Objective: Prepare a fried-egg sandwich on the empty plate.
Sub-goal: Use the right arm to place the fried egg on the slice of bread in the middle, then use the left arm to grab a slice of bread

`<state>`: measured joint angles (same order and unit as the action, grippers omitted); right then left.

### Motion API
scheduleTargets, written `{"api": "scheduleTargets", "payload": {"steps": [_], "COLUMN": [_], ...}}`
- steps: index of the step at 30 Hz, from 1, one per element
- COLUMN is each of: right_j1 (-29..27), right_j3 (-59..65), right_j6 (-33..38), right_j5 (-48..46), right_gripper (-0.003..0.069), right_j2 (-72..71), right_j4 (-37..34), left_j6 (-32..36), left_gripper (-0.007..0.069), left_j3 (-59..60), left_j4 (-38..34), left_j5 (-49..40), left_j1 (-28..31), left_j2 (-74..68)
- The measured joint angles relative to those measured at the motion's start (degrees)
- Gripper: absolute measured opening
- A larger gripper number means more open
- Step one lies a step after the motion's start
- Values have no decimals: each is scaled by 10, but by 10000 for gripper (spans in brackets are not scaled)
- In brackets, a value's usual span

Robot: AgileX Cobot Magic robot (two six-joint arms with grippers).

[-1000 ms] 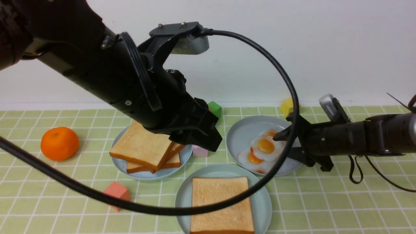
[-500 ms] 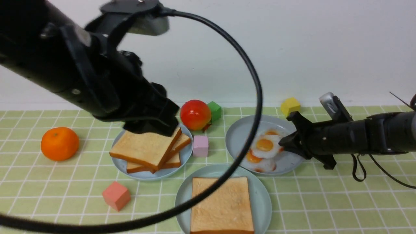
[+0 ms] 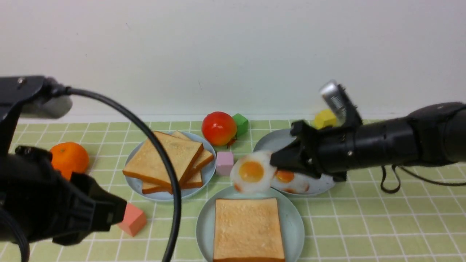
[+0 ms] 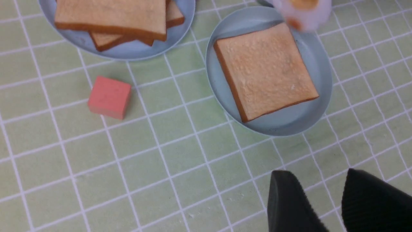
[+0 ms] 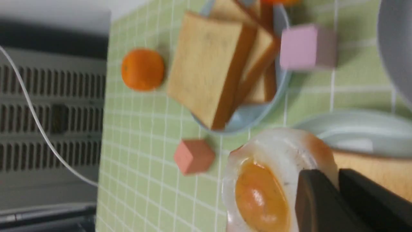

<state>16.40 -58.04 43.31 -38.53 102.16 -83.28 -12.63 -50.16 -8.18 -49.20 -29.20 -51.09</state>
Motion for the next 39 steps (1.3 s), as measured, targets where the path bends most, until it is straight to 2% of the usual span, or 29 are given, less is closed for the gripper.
{"api": "scheduleTargets", "payload": {"steps": [6,10,12,15,18,20,23,24,25,26,27,29,30,32,33,34,35,36,37,38,39], "right_j1": [49,53,53,53,53,53,53,53,53,53,53,53,53,53,53,53,53,53,53,53,53], "right_j3": [22,23,23,23,23,22,2,-1,-22,-29,-52,-70,-72,-74,-74,-74,-74,-74,-74,-74,-74], "right_j6": [1,1,1,1,1,1,-24,-33,-74,-88,-151,-228,-245,-348,-354,-384,-391,-391,-382,-380,-362], "right_j5": [22,52,72,85,84,75,37,29,-2,-11,-46,-75,-80,-107,-108,-123,-133,-135,-150,-151,-159], "right_gripper": [81,105,155,281,410,472,540,547,564,568,575,579,579,581,581,581,581,581,581,581,581], "right_j2": [40,52,46,18,-28,-71,-136,-140,-169,-180,-204,-230,-234,-258,-259,-271,-276,-277,-289,-291,-299], "right_j4": [1,13,25,54,88,119,210,218,281,301,389,507,530,654,660,696,699,699,688,685,671], "left_j6": [-13,-13,-14,-21,-49,-75,-121,-127,-144,-151,-165,-170,-169,-131,-125,-72,-41,-24,39,54,91], "left_gripper": [259,252,252,252,252,252,246,244,239,237,234,234,234,234,234,234,234,234,234,235,238], "left_j3": [18,18,18,18,18,18,17,17,14,12,5,-11,-13,-42,-44,-65,-75,-77,-101,-103,-117], "left_j4": [-1,-1,-1,3,20,35,69,74,85,89,93,89,86,39,34,-18,-58,-67,-144,-152,-189], "left_j5": [6,7,7,19,39,60,88,89,96,98,99,97,97,89,89,81,76,73,58,54,43], "left_j1": [0,0,0,0,0,0,1,2,10,16,39,73,81,139,143,177,198,202,242,246,267], "left_j2": [3,3,3,1,-6,-16,-44,-50,-70,-80,-112,-149,-157,-214,-218,-250,-271,-275,-314,-319,-342]}}
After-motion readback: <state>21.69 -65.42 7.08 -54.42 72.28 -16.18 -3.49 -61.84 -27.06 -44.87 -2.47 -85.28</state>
